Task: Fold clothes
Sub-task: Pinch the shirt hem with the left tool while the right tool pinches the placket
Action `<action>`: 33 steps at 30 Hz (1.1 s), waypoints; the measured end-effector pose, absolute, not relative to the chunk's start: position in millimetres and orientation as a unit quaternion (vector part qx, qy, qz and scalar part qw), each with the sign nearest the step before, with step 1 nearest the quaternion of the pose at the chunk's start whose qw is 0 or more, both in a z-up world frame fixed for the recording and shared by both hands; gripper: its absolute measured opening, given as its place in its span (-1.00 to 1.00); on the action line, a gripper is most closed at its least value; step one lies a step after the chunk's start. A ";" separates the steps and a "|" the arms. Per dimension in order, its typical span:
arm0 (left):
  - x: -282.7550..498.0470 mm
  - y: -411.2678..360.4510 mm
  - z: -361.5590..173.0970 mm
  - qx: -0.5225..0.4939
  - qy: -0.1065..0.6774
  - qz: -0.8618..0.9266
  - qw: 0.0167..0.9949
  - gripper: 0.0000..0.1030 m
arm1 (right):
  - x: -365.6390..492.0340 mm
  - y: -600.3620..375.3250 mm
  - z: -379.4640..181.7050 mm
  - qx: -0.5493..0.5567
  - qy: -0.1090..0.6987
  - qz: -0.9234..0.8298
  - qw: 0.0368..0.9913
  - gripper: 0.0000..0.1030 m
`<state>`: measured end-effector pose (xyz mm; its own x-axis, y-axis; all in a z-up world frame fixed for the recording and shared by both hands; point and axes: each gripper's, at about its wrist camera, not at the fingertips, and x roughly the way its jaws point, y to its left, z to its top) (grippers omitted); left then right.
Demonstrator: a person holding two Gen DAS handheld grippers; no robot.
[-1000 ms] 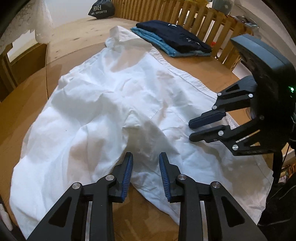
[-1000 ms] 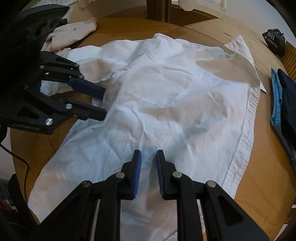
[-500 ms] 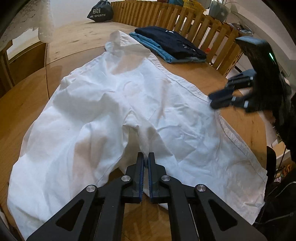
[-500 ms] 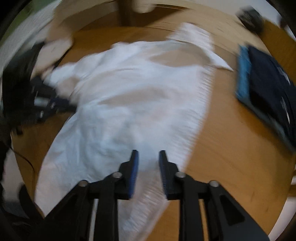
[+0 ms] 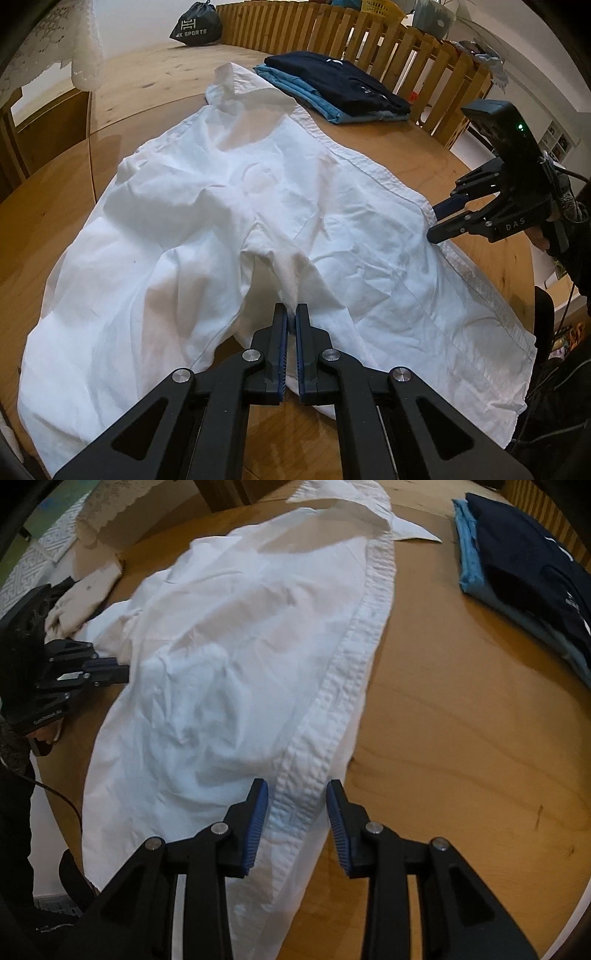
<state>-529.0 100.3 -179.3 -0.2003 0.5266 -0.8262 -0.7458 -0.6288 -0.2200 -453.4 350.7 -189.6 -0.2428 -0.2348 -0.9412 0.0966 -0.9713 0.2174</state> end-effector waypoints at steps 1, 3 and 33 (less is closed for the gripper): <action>-529.0 100.5 -180.0 -0.477 0.115 0.766 0.415 -0.93 | -452.4 350.0 -188.2 0.601 -0.058 -0.789 0.109 -0.56; -529.1 101.0 -182.1 -0.479 0.117 0.765 0.414 -0.93 | -450.8 349.2 -185.8 0.599 -0.051 -0.792 0.109 -0.81; -486.0 73.3 -168.8 -0.493 0.142 0.781 0.357 -0.82 | -410.0 359.5 -169.0 0.591 -0.063 -0.802 0.061 -0.54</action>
